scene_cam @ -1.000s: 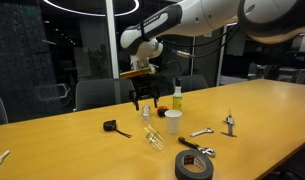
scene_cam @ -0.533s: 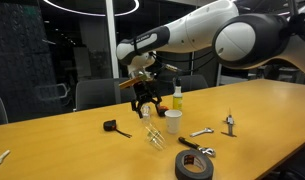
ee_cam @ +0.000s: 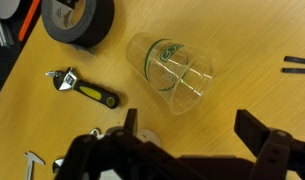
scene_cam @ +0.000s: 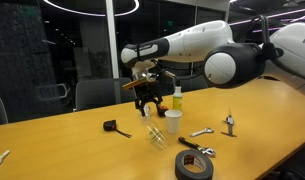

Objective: Pick up the transparent cup and make it up right.

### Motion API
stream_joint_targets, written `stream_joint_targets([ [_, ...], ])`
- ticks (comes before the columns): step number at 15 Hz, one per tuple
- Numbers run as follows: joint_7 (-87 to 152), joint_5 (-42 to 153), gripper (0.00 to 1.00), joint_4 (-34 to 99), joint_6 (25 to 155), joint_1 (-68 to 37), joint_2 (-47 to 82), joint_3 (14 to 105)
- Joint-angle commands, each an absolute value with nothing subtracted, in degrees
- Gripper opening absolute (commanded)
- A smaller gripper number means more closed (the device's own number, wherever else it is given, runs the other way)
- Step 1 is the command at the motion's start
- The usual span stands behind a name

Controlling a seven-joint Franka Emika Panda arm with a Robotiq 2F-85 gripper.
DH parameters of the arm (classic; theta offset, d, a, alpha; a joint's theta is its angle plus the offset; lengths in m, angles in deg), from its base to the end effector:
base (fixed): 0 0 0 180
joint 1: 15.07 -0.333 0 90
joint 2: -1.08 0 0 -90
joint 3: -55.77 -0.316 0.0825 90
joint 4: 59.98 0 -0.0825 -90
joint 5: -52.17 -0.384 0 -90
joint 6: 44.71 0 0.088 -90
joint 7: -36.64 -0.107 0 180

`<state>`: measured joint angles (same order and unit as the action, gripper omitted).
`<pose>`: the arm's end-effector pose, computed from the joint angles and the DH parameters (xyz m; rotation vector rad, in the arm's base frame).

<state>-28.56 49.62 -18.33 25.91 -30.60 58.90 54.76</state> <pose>0.6990 0.2077 0.3138 2.5484 -1.1529 -0.6013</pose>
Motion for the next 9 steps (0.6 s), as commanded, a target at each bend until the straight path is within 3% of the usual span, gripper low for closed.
stream_joint_targets([
  [1,-32.5,49.2,1.0,-25.0,21.3,-30.8,63.4,55.7],
  [9,-36.3,48.9,1.0,-24.6,14.7,-30.3,65.1,55.4],
])
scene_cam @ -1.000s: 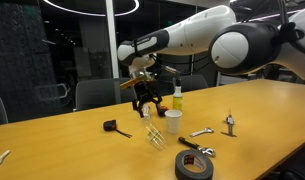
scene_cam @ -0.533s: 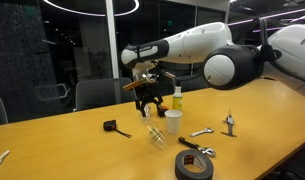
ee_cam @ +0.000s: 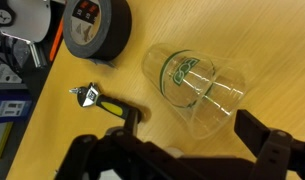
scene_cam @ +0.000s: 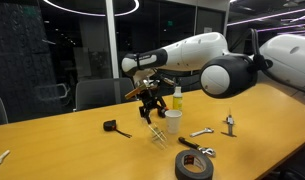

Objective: Pick up the transparent cup and make it up right.

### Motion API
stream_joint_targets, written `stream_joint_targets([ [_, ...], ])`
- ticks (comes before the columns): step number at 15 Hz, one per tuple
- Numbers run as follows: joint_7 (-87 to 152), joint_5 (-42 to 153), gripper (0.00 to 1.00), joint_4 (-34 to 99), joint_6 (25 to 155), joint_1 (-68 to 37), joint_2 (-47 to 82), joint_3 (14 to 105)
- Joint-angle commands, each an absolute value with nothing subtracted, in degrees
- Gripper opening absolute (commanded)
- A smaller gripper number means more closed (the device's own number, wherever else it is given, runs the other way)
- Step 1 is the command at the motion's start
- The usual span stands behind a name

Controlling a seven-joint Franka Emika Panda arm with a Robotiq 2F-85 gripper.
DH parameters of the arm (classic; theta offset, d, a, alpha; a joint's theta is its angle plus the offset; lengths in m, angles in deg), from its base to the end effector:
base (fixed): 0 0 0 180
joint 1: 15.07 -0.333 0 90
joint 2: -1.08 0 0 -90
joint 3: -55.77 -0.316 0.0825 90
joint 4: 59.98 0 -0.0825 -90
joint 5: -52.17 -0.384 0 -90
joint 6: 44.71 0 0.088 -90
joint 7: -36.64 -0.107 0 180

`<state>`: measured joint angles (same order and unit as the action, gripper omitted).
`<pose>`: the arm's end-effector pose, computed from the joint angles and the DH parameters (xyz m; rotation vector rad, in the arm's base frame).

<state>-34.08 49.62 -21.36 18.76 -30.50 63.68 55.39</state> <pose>0.6873 0.1986 0.2731 2.3453 -1.2116 -0.7057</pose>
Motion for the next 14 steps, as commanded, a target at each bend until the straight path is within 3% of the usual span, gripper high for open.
stream_joint_targets([
  [1,-36.5,48.8,1.0,-24.4,13.8,-30.3,65.2,55.4],
  [7,-37.7,48.3,1.0,-23.6,10.0,-29.7,65.0,55.2],
  [8,-37.4,48.5,0.75,-23.5,9.9,-29.7,64.9,55.2],
  [9,-37.2,48.6,0.74,-23.5,9.7,-29.6,65.0,55.2],
  [14,-37.6,48.5,0.35,-23.6,9.5,-29.2,65.0,55.2],
])
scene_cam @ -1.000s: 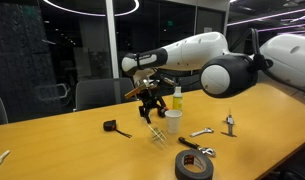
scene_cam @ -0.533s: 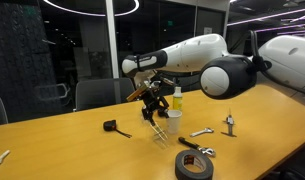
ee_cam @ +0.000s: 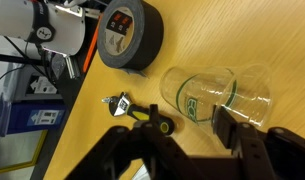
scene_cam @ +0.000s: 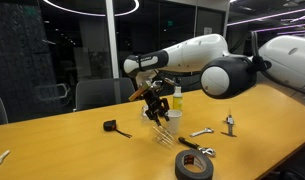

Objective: Pick up the transparent cup and make it up right.

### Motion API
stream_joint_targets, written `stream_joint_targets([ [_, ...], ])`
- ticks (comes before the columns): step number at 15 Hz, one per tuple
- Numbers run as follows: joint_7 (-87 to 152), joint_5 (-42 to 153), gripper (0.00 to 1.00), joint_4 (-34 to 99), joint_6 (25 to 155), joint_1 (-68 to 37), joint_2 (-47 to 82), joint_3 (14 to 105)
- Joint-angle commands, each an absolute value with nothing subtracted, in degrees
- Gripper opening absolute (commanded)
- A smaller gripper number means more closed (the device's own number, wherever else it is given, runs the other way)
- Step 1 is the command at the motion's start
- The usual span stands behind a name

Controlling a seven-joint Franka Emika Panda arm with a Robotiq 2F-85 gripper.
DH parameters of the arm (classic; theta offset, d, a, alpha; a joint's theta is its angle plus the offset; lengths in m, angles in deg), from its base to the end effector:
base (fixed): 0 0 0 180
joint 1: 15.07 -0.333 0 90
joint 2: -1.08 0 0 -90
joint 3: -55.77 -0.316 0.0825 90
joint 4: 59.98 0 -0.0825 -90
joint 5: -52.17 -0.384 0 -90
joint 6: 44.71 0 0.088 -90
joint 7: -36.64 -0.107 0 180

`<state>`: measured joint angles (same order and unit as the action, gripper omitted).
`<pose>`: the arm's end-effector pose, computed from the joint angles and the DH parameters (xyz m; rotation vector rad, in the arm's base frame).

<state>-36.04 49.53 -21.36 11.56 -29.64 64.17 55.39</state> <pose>0.6727 0.1840 0.2677 2.2055 -1.2037 -0.8082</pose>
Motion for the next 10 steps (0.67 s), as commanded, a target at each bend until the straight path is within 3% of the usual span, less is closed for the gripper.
stream_joint_targets([
  [1,-37.6,48.5,0.27,-23.7,9.4,-29.2,65.1,55.2],
  [4,-37.7,48.5,0.05,-23.7,9.1,-29.1,65.1,55.2],
  [7,-37.8,48.5,0.0,-23.7,8.9,-29.1,65.2,55.2],
  [8,-37.8,48.5,0.05,-23.8,8.9,-29.1,65.2,55.1],
  [10,-38.0,48.4,0.02,-23.7,10.1,-29.0,65.0,55.2],
])
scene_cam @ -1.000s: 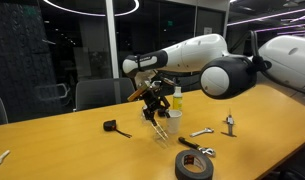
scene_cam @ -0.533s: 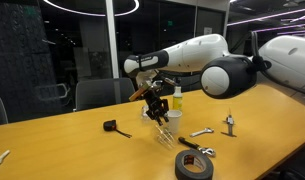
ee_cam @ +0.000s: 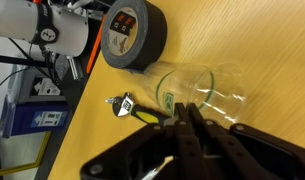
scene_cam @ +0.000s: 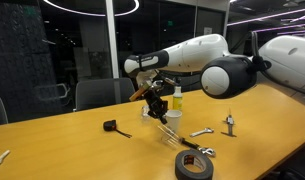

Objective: Pick up the transparent cup and make it up right.

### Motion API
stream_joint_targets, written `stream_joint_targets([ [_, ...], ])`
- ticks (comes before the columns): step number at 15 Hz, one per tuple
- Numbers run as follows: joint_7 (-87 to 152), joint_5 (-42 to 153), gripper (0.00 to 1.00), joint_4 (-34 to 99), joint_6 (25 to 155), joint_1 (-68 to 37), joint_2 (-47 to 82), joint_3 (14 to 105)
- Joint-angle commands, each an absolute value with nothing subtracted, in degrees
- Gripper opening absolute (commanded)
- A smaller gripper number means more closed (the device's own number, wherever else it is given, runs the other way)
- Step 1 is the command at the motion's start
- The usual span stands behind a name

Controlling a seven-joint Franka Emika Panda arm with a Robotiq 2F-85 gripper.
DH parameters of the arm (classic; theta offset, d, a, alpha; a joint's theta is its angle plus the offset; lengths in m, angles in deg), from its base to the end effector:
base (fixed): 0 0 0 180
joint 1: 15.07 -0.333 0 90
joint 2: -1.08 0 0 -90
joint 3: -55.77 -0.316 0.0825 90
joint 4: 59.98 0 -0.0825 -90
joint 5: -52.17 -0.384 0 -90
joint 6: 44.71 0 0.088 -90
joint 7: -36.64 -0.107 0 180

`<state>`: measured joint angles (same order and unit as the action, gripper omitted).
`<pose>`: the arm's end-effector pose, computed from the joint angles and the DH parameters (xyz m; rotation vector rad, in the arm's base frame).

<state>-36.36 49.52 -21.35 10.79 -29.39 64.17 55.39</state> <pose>0.6717 0.1806 0.2679 2.1883 -1.2079 -0.8183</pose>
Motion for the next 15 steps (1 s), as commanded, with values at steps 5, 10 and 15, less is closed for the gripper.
stream_joint_targets([
  [5,-37.5,47.8,0.01,-24.1,21.9,-28.4,61.3,55.2],
  [10,-37.6,48.6,0.01,-24.3,31.5,-28.5,55.5,55.6],
  [15,-40.2,47.3,0.01,-20.6,46.0,-28.1,50.6,55.2],
])
